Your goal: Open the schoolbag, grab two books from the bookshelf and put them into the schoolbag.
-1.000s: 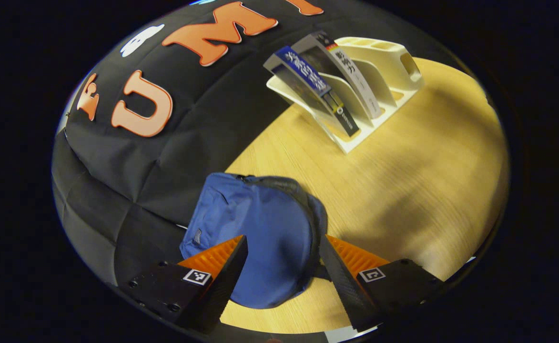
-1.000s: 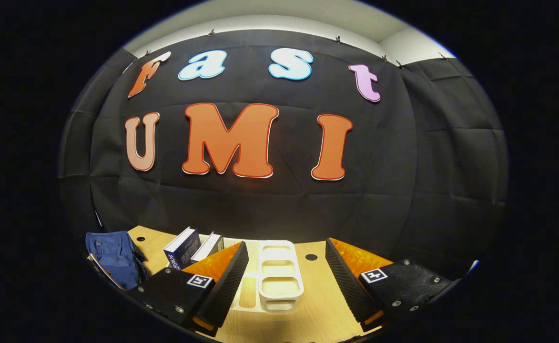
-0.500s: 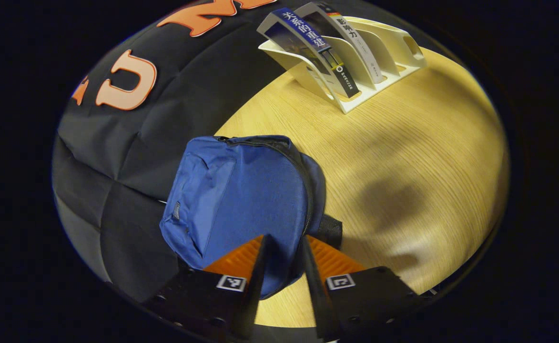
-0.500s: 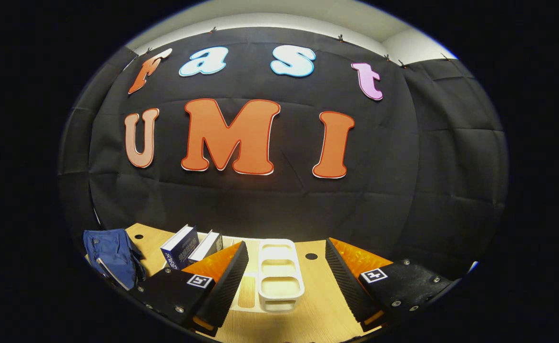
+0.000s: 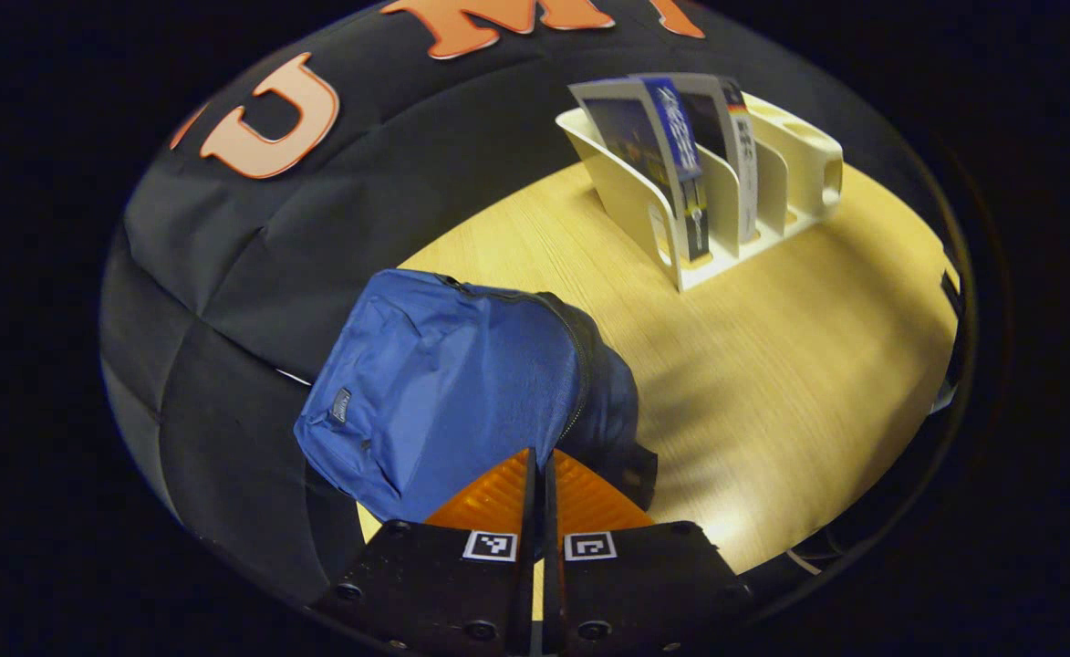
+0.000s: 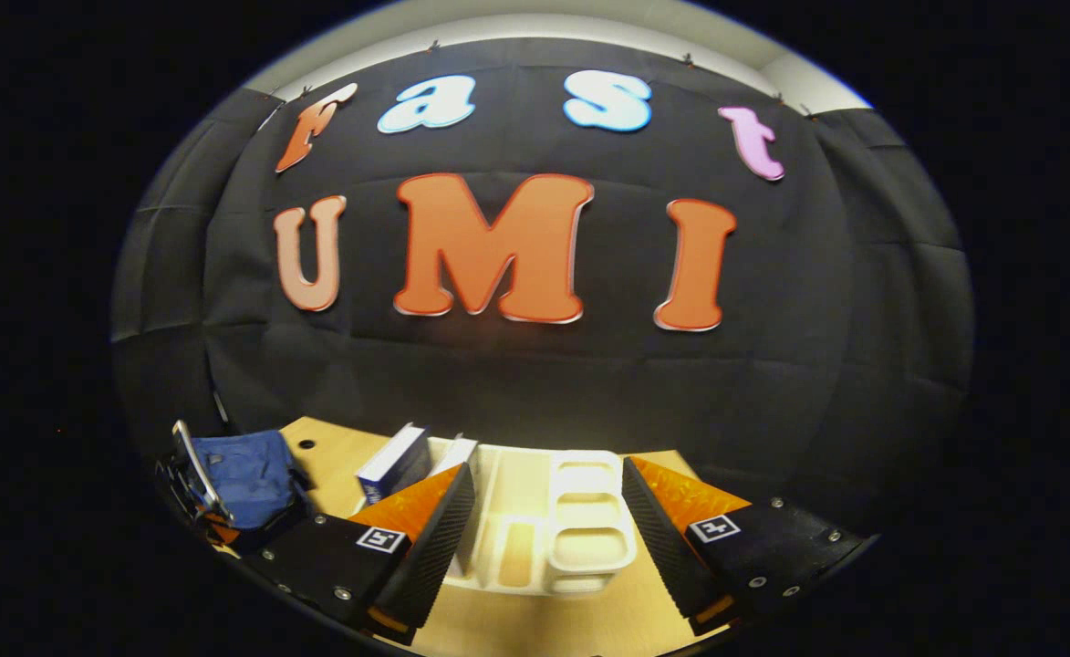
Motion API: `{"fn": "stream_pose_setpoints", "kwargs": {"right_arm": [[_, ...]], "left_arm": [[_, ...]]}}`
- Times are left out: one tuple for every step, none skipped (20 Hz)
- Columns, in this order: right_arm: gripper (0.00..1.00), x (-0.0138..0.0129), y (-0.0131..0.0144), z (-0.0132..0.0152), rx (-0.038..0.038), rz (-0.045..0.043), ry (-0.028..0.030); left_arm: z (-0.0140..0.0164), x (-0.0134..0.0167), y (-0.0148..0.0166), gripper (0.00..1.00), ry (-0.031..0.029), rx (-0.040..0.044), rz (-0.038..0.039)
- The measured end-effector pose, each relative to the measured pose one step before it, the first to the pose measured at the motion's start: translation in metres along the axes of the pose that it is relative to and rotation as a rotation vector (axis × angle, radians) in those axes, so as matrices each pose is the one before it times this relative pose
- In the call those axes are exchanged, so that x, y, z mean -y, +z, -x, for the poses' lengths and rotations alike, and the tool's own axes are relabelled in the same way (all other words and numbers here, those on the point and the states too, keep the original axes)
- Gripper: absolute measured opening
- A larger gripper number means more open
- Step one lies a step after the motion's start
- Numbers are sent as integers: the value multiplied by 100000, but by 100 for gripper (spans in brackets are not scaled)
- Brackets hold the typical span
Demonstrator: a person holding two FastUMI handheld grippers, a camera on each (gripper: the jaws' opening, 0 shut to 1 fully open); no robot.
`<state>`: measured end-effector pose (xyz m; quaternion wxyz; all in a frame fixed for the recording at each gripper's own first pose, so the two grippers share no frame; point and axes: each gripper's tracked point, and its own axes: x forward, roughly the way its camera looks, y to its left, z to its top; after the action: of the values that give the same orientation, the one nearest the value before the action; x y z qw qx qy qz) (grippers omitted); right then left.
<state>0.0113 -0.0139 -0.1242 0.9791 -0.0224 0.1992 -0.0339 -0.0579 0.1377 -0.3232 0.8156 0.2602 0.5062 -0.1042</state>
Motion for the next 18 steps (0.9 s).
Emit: {"fn": "stream_pose_setpoints", "kwargs": {"right_arm": [[97, -1766, -156, -358, -3033, 803, 4847], [97, -1808, -47, -620, -2977, 702, 3497], [97, -1753, -135, -875, -3534, 427, 4124], [97, -1691, -327, -825, -4784, -354, 3164], [97, -1455, -457, -1134, -5377, -704, 3611], [97, -1291, -243, -1385, -5238, -1375, 2168], [97, -1204, -121, -1367, -6143, -1382, 2886], [97, -961, -72, -1243, -4700, -2141, 1679], [97, -304, -5, -763, -3819, -818, -157], [97, 197, 128, -1138, -3863, -546, -1720], [97, 227, 192, -1075, -3557, -713, -1826], [97, -165, 315, -1151, -3663, -1867, -513], [98, 1, 387, -683, -3625, -1788, -1036], [98, -174, 175, -1100, -4211, -808, -1004], [97, -127, -89, -1052, -3722, -793, -2197], [97, -44, 262, -970, -3116, -184, -1286], [97, 142, 242, -708, -3494, -1282, -2128], [97, -222, 229, -816, -3955, -2037, 10]], "left_arm": [[947, -1317, 1005, 5, -543, 1914, 2804], [726, -1213, 1099, 5, -706, 2386, 2876], [793, -1195, 1059, 5, -890, 1788, 3062], [532, -1246, 1238, 5, -521, 2237, 3362], [587, -1094, 790, 5, -687, 1764, 3369], [440, -962, 998, 5, -1005, 1564, 3398], [383, -1098, 766, 5, -860, 1630, 2909], [420, -810, 961, 5, -1141, 1677, 2895], [157, -704, 788, 5, -1400, 1442, 2680], [30, -807, 576, 5, -677, 890, 2127], [-26, -751, 674, 5, -723, 1470, 2197], [69, -235, 491, 4, -1154, 405, 1528], [40, -229, 412, 5, -1158, 648, 676], [-115, -90, 45, 5, -612, 333, -769], [-356, -250, 96, 4, -665, 284, -586], [-127, 142, 75, 4, -1523, 322, 36], [-67, 211, 118, 4, -1790, 588, 591], [-149, 113, -4, 5, -1744, 174, -58]]}}
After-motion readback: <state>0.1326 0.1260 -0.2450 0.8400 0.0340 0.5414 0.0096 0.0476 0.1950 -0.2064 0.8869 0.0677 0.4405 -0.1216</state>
